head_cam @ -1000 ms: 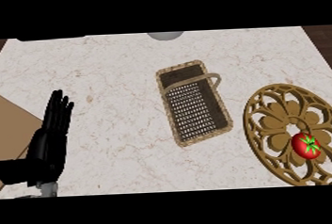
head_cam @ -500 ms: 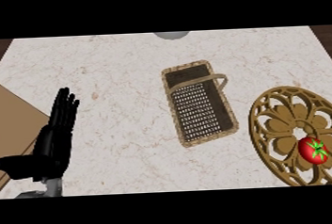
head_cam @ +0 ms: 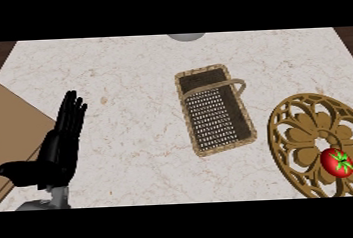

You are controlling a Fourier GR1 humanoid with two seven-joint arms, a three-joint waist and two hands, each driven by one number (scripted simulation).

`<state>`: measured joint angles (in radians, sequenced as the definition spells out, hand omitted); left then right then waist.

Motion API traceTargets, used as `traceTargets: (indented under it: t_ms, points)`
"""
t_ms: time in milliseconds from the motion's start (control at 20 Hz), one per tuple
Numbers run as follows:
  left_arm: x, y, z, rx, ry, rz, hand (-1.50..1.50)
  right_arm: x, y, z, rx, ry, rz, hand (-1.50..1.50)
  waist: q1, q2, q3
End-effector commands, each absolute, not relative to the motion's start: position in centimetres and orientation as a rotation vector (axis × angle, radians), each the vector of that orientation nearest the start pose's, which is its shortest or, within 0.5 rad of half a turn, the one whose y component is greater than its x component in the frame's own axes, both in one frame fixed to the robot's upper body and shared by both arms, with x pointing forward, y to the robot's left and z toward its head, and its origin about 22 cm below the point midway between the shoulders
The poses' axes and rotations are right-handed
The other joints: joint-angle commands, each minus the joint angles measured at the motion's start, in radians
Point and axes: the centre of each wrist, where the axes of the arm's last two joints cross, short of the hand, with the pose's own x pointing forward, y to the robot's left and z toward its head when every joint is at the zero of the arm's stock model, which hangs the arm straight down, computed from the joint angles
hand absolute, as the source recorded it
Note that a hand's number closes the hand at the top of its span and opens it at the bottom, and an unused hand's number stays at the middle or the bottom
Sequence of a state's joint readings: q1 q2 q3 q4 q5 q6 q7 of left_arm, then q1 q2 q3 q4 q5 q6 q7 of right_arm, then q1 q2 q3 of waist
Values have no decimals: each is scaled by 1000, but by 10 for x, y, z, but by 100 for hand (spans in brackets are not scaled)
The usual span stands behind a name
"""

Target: Pick the tomato from the placemat and place it in the basket

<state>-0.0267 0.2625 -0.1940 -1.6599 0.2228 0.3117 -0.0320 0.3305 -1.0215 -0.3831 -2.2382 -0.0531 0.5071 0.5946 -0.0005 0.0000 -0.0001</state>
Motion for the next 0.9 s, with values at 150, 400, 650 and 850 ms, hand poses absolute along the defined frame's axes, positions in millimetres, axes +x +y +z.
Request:
traceTargets:
  t_ms: [150,400,650,850]
  points:
    - [250,240,20,111,-1681,68,0,164,-361,182,-786,-992,1048,-150,-5,1,1]
    - [231,236,21,92,-1685,68,0,164,-370,172,-777,-1034,1029,-150,-2,-1,1]
    - [243,240,40,108,-1678,58,0,160,-343,147,-792,-1053,1028,-150,-2,-1,0]
    - [239,225,18,94,-1676,53,0,188,-338,149,-844,-1031,1023,-150,4,1,0]
